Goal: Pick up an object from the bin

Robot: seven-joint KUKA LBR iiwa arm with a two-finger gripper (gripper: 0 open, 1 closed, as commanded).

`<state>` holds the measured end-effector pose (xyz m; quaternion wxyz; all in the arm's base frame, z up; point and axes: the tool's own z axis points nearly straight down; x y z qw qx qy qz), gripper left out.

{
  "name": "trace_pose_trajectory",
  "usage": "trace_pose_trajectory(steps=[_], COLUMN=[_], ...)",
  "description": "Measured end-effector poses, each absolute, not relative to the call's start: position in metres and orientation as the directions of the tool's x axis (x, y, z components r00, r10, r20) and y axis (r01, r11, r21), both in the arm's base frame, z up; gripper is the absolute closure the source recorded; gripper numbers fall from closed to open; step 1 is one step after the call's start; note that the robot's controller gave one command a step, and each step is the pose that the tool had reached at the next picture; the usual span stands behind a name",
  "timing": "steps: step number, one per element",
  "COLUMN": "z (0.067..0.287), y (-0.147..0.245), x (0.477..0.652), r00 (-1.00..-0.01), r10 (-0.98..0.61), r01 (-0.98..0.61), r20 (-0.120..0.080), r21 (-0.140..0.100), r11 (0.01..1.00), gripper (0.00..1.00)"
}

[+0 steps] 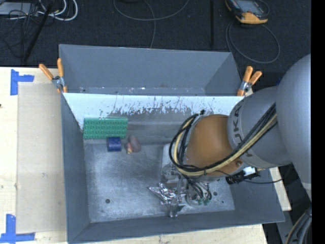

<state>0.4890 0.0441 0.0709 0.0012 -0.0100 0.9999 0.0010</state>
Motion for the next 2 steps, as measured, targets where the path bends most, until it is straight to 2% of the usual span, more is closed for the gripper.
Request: trace_pose_trajectory(steps=[1, 2], z=[0.073, 0.216], y=[0.043, 0.03], x=[0.488, 0.501], r00=[-1.0, -1.0], r10=[-0.022, 0.022], r01=[-0.022, 0.022], r20=[0.004, -0.008], r21=[0.001, 0.001], r11=[1.0, 1.0], gripper=[1.0, 1.0])
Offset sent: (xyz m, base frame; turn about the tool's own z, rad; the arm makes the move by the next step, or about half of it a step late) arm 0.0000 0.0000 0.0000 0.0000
